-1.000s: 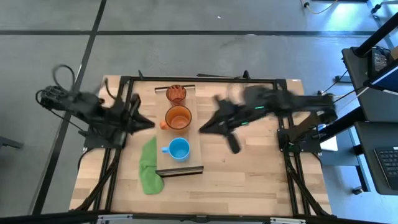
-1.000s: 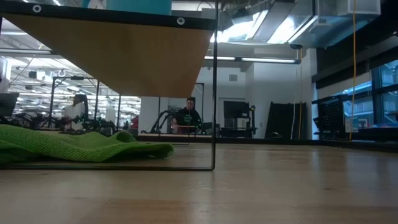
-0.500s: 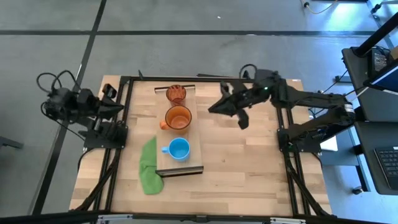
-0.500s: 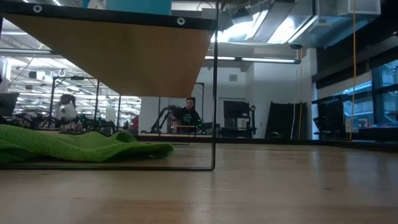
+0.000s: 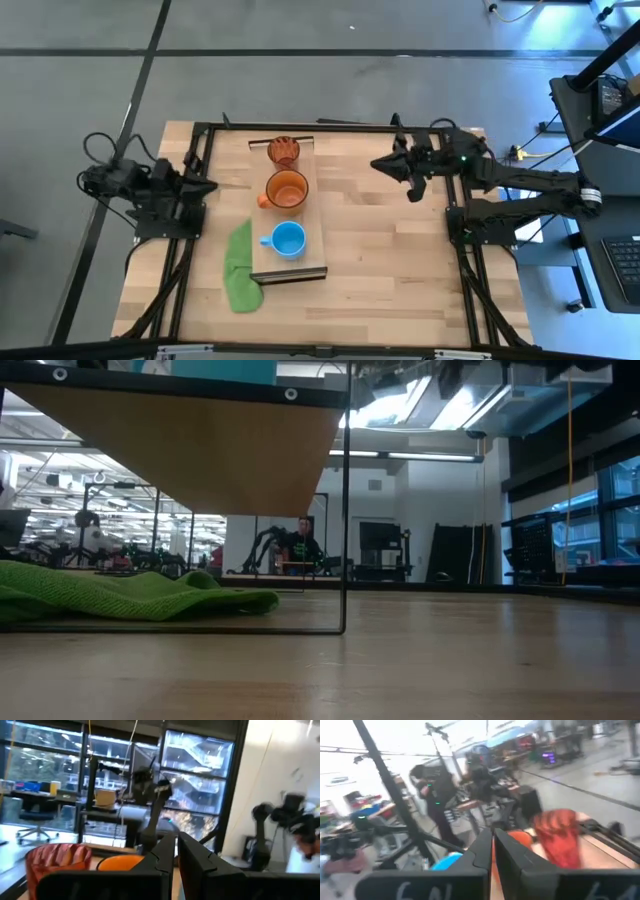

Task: Stack small to large cups/mugs on shelf
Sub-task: Return to Home Position

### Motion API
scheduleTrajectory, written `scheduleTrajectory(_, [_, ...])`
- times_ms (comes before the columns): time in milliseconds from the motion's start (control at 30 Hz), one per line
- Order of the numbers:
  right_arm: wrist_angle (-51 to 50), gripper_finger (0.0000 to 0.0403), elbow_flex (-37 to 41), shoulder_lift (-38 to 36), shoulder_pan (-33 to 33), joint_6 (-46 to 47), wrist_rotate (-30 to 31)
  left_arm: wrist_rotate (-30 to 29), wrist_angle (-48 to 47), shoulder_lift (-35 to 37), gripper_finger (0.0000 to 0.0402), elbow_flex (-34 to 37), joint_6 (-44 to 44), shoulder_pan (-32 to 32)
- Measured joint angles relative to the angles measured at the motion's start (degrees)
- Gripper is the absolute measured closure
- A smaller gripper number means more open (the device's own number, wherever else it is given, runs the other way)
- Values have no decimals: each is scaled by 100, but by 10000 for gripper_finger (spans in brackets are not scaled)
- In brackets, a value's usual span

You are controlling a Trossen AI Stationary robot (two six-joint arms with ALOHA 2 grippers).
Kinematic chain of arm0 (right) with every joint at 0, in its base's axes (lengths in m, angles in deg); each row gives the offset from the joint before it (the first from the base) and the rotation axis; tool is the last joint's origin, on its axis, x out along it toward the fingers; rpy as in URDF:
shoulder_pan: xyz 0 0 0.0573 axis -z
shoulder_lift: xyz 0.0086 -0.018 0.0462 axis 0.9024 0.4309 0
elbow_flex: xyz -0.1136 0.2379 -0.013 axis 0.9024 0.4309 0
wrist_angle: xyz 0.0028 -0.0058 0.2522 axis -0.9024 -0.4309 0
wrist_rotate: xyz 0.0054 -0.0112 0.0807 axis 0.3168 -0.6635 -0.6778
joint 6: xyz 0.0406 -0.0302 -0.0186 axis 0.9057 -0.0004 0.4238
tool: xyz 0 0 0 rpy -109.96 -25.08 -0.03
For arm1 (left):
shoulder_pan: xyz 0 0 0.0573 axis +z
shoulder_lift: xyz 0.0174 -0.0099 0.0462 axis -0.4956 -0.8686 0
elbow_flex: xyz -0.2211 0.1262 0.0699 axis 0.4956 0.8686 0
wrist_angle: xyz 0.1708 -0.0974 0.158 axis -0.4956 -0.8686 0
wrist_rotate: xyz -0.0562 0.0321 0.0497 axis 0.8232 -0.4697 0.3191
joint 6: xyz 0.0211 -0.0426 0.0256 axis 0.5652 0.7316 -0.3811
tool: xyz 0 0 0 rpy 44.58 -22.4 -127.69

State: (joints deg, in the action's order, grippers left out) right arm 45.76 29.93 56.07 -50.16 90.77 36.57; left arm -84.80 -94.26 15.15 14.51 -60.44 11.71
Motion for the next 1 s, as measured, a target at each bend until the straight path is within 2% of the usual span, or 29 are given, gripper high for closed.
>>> scheduleTrajectory(300, [-53,380,756,-552,25,-13,520,-68,-345,1,386,219,47,5])
scheduleTrajectory(533, [-38,380,899,-574,54,171,574,-905,-214,0,386,622,-265,213])
scheduleTrajectory(633, [10,380,899,-580,54,325,572,-940,-31,0,386,664,-437,527])
scheduleTrajectory(700, [31,380,899,-581,54,446,568,-592,-31,0,386,664,-415,775])
scheduleTrajectory(833, [39,380,899,-579,52,620,558,951,-57,0,386,664,12,1233])
scheduleTrajectory(1000, [172,380,899,-579,52,724,512,2288,41,0,386,664,429,1576])
